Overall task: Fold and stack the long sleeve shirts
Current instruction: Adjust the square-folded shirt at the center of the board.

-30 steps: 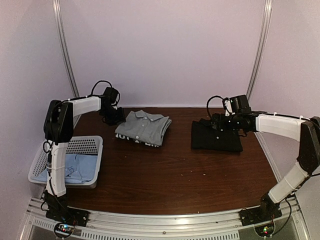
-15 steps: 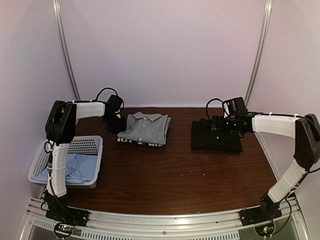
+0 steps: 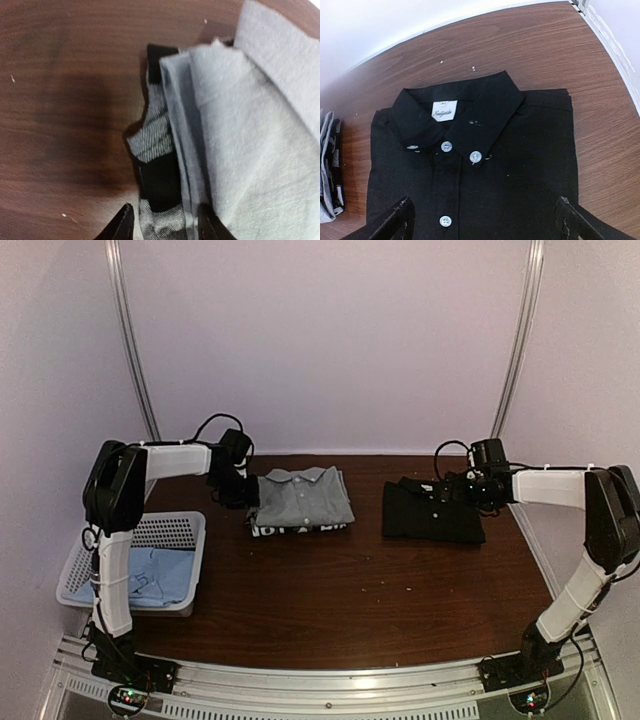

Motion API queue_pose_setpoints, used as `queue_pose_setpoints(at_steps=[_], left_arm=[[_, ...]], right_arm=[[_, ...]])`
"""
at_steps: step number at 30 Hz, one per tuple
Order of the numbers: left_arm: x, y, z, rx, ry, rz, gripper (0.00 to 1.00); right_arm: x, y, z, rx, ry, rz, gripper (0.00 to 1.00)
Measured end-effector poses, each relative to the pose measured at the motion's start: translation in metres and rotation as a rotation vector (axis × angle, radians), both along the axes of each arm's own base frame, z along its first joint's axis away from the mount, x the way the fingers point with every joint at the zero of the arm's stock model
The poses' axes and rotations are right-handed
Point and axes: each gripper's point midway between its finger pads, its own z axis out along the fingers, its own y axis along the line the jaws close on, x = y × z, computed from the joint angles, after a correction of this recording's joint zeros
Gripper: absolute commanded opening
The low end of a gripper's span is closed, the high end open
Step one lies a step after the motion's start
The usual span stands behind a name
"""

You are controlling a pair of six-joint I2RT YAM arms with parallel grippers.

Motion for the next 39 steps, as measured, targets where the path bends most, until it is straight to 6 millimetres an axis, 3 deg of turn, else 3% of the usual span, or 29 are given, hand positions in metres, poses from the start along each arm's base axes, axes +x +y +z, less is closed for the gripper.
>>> queue_pose_setpoints(at_steps=[8,11,16,20,28,33,39], left_arm=[[0.044,0.015,0.036,-0.037,-0.104,0.038,0.42],[0.057,0.013,0.027,-0.043,-0.106,0.04,0.41],[0.062,0.004,-0.011,-0.056,-0.049,0.022,0.39],[0.074,-0.008,-0.004,-0.097,-0.076,0.0,0.38],[0.076,-0.046,0.001,-0.183,-0.084,-0.073,0.36],[0.067,-0.07,0.002,-0.206,-0.08,-0.107,0.4],[0.068,-0.067,0.011,-0.175,-0.107,-0.097,0.48]], right_arm=[[0.002,-0.027,-0.005,0.056,0.0,-0.041,0.93],[0.004,-0.034,-0.008,0.076,0.002,-0.045,0.92],[0.006,-0.039,-0.014,0.122,0.006,-0.035,0.91],[0.008,-0.036,-0.02,0.142,0.013,-0.019,0.91],[0.008,-0.037,-0.04,0.155,0.055,-0.015,0.9],[0.011,-0.053,-0.056,0.158,0.089,-0.049,0.9],[0.013,-0.064,-0.064,0.158,0.106,-0.072,0.89]])
